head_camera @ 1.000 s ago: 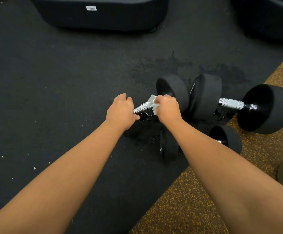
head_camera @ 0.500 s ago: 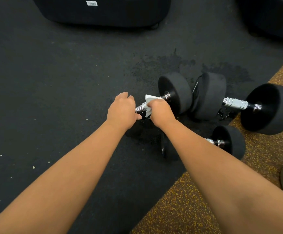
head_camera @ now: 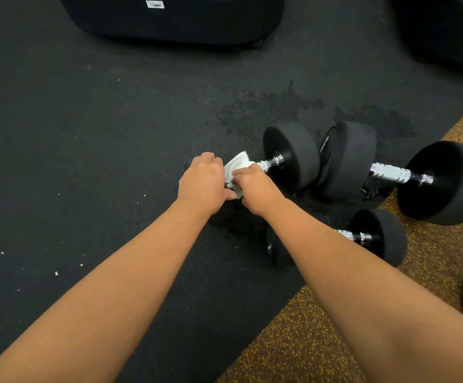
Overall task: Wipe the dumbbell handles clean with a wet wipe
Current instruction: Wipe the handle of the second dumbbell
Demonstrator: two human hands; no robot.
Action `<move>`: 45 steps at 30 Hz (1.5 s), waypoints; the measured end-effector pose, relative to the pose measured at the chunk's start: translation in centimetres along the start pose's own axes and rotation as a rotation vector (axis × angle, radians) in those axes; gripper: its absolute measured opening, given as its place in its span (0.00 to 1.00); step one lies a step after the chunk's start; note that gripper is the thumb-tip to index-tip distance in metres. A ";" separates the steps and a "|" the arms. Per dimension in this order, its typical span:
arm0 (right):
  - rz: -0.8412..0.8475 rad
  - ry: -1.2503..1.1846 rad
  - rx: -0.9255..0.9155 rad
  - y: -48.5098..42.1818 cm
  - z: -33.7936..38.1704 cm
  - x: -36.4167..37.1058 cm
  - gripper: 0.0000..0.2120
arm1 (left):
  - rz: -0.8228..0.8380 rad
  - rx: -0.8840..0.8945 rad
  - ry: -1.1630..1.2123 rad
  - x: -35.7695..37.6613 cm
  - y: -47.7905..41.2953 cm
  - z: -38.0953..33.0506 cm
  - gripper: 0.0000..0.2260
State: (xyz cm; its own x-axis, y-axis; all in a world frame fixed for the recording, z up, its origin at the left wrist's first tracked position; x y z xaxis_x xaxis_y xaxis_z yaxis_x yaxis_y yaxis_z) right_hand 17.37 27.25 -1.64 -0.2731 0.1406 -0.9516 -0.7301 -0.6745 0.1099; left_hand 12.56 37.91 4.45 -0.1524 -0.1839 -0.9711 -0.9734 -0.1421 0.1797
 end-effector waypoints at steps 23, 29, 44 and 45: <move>0.082 -0.020 -0.031 -0.4 -1.6 -0.4 0.20 | -0.002 -0.018 -0.013 -0.5 -0.2 -0.2 0.32; 0.069 0.001 0.018 -0.7 -1.6 0.1 0.17 | 0.005 -0.032 -0.023 -0.5 -0.3 -0.3 0.34; 0.076 0.072 -0.047 -1.2 0.1 -0.7 0.11 | 0.002 -0.022 -0.031 -0.4 -0.4 -0.2 0.32; 0.077 0.094 -0.067 -1.3 0.4 -0.7 0.11 | 0.000 -0.024 -0.032 -0.4 -0.4 -0.2 0.32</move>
State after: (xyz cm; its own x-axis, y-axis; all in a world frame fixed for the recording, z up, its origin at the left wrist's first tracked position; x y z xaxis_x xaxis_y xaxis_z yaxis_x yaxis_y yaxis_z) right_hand 18.29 28.31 -1.01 -0.2644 0.0200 -0.9642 -0.6647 -0.7282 0.1671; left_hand 13.01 37.84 4.80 -0.1586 -0.1525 -0.9755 -0.9691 -0.1652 0.1834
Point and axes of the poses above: each hand's wrist, its own y-axis away from the middle knuckle, its own x-axis out of the palm, z = x × y, the point moved 2 cm from there along -y, towards the middle knuckle
